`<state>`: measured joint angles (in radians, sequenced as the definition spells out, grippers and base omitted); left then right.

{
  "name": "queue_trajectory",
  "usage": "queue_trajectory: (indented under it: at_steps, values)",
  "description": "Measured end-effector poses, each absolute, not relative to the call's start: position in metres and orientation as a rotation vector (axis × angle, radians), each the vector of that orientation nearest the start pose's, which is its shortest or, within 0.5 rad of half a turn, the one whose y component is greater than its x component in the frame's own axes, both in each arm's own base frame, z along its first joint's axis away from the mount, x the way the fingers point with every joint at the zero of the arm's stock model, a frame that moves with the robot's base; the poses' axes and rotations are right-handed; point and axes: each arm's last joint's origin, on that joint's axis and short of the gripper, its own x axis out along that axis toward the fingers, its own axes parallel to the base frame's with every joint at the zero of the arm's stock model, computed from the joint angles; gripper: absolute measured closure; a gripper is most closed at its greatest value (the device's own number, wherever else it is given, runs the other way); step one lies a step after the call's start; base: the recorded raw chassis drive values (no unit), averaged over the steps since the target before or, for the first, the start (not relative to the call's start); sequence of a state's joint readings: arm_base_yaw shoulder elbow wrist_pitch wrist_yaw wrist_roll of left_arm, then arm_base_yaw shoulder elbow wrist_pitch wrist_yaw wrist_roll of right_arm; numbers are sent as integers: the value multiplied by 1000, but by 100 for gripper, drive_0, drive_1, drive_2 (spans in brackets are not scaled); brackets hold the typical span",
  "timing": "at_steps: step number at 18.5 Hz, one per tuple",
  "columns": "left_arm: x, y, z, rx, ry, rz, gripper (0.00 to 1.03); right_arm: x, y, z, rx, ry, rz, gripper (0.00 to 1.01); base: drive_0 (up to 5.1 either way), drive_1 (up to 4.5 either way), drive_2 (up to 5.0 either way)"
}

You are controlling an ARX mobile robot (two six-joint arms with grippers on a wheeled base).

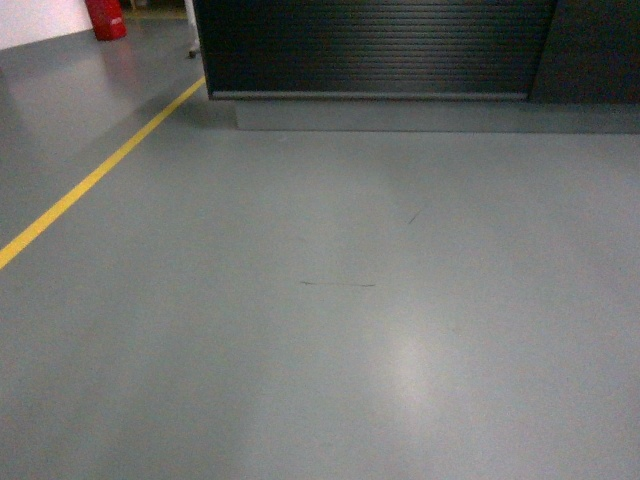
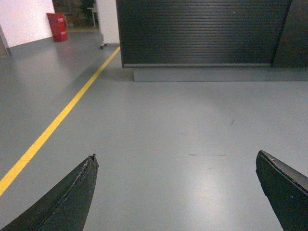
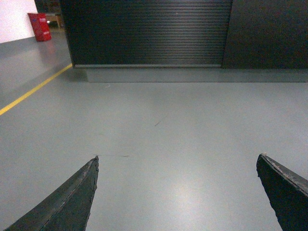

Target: Place dark red mango on scale at checkout

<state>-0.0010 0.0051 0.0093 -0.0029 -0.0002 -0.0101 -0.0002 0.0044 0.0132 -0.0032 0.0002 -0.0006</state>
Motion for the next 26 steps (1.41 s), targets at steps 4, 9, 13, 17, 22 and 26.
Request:
queue_trajectory:
  at_steps: [4,9,13,17,22,26]
  values:
    - [97,0,166,-10,-1,-1,5,97,0,167,-1,-5,0,3,0,0,0]
    - [97,0,166,-10,-1,-1,5,97,0,167,-1,-5,0,3,0,0,0]
    - [97,0,166,-10,-1,-1,5,97,0,167,-1,-5,0,3,0,0,0]
    - [97,0,166,-10,-1,-1,5,97,0,167,-1,-5,0,3,0,0,0]
    - [97,0,166,-10,-2,-1,5,97,0,167,-1,-5,0,3,1,217,-215]
    - [97,0,166,-10,-2,0,5,97,0,167,-1,-6,0,3,1,433,-431]
